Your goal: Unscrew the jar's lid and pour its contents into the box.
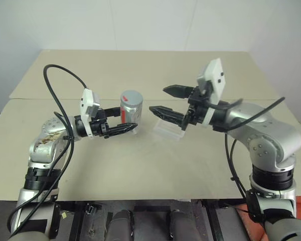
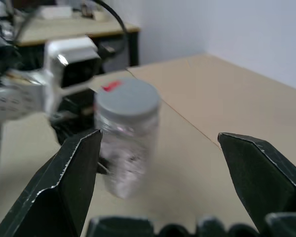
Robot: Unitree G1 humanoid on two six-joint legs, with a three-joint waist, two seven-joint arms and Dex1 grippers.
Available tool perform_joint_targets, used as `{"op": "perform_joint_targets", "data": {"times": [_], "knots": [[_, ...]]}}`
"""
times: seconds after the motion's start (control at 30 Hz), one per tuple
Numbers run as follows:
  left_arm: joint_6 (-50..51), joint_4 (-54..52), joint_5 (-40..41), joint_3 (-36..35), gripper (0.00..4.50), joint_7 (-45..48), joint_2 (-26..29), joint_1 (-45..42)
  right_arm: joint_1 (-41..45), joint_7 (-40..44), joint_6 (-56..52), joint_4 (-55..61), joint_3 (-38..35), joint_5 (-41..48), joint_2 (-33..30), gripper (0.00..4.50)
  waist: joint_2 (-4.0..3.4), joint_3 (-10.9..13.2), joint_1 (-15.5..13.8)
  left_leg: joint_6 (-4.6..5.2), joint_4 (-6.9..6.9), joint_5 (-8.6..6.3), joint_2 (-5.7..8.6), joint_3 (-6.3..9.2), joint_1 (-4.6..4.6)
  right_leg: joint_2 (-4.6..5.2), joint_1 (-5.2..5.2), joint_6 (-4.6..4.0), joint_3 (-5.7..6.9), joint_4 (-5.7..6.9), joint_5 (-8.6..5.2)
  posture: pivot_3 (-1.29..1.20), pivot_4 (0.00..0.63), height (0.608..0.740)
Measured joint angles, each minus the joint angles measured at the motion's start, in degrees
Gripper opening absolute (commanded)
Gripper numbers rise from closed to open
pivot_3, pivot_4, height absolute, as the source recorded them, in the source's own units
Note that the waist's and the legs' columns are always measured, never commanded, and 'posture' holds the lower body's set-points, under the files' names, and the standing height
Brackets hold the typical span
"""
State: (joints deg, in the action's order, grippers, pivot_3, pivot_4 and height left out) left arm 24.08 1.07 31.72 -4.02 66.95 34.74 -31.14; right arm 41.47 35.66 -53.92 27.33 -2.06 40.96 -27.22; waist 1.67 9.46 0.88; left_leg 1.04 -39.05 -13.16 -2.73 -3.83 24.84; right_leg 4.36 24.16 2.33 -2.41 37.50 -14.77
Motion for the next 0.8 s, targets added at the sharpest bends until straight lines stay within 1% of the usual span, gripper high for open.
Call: {"op": "perform_joint_targets", "data": {"times": [0.1,0.23,0.33,0.47,0.8], "knots": [[0.0,0.1,0.0,0.1,2.95,0.1,-0.4,-0.1,1.0,-1.1,0.0,-1.0,1.0,0.7,3.0,4.41,0.0,0.0,0.2,0.0,0.0,0.0,-0.01,0.01,-0.01,-0.02,0.03,0.0,-0.02,0.04,0.0,0.0,0.15,0.74],[0.0,0.6,0.0,0.4,2.95,0.3,-0.5,-0.4,3.8,-4.4,0.1,-3.5,4.6,-1.6,7.4,4.41,0.0,0.0,0.2,-0.01,0.0,0.01,0.0,0.0,-0.01,-0.01,0.02,0.0,-0.01,0.11,0.0,0.0,0.15,0.74],[0.0,0.9,0.0,0.4,2.95,0.5,-0.4,-0.5,4.9,-6.2,0.7,-5.3,6.7,-3.9,9.0,4.41,0.0,0.0,-0.1,-0.01,0.0,0.01,0.01,-0.04,0.0,0.0,0.02,0.0,0.01,0.11,0.0,0.0,0.15,0.74],[0.0,1.0,0.0,0.4,2.95,0.8,-0.3,-0.5,5.6,-7.0,1.2,-5.8,8.4,-5.7,10.1,4.41,0.0,0.0,-0.2,-0.01,0.0,0.01,0.01,-0.06,0.0,0.01,0.01,0.0,0.03,0.1,0.0,0.0,0.15,0.74],[-0.1,1.0,-0.1,0.4,2.95,0.8,-0.3,-0.4,6.3,-6.8,2.2,-8.0,9.7,-7.8,11.8,4.41,0.0,0.0,-0.1,-0.01,0.0,0.01,0.0,-0.06,0.0,0.0,0.02,0.0,0.03,0.11,0.0,0.0,0.15,0.74]]}}
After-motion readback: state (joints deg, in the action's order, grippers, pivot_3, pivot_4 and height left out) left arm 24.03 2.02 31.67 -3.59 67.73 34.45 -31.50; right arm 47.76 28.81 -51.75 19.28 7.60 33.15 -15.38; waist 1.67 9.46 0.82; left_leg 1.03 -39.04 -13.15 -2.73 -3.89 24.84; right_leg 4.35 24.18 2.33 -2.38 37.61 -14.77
